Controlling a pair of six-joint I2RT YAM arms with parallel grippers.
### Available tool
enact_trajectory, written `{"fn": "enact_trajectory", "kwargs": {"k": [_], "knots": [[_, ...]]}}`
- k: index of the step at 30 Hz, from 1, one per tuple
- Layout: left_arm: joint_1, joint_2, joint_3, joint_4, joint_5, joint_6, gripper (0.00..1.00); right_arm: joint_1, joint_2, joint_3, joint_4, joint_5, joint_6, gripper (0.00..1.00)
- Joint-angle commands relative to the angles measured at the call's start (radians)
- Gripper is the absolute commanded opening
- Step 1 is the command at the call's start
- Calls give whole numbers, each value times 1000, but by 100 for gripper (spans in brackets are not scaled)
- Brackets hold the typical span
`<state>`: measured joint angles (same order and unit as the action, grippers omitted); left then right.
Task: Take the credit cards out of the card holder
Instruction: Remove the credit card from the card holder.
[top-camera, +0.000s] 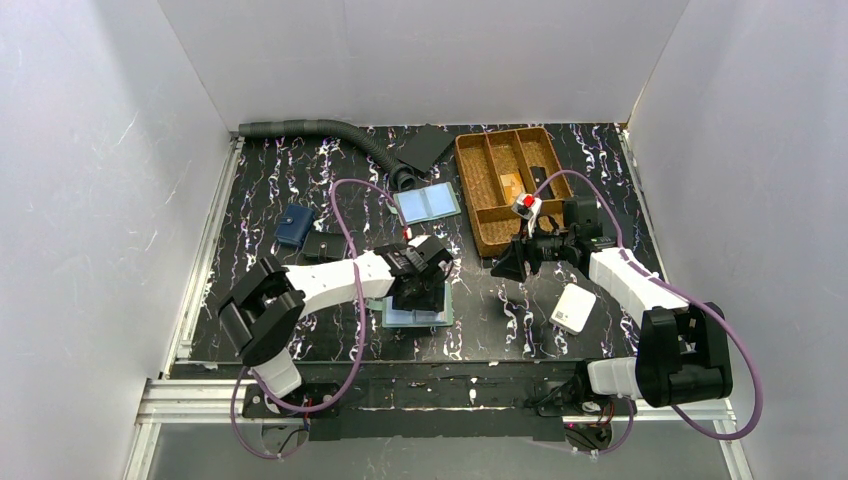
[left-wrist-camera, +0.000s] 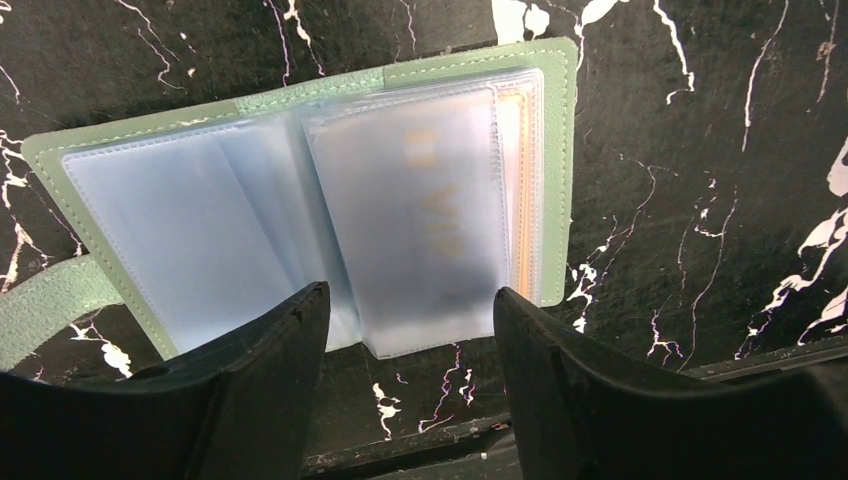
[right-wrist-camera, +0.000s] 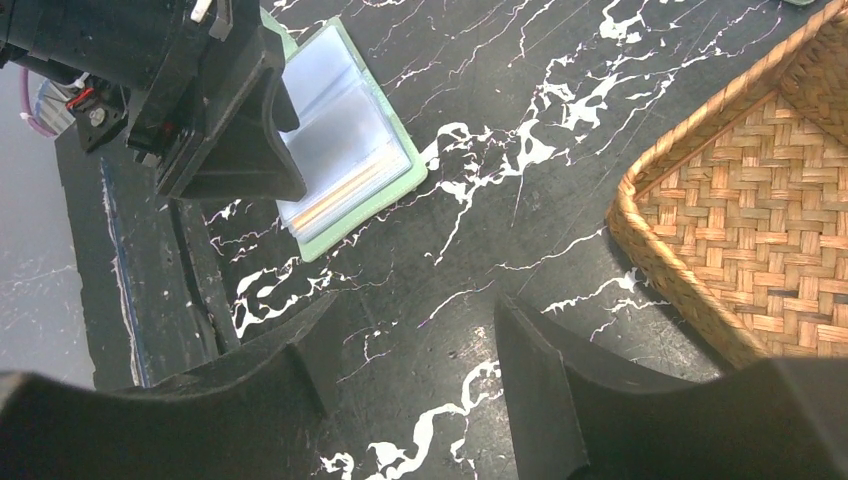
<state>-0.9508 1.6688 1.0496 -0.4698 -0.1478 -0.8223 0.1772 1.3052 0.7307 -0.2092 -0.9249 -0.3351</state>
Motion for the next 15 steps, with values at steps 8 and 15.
{"fn": "enact_trajectory", "kwargs": {"k": [8,15], "knots": [[-2,69,81,-72,-14,14,45,5,9,44,-6,-5,-18,64],[7,43,44,-91,-44,-7,25,5,6,44,-9,-12,-19,64]]}}
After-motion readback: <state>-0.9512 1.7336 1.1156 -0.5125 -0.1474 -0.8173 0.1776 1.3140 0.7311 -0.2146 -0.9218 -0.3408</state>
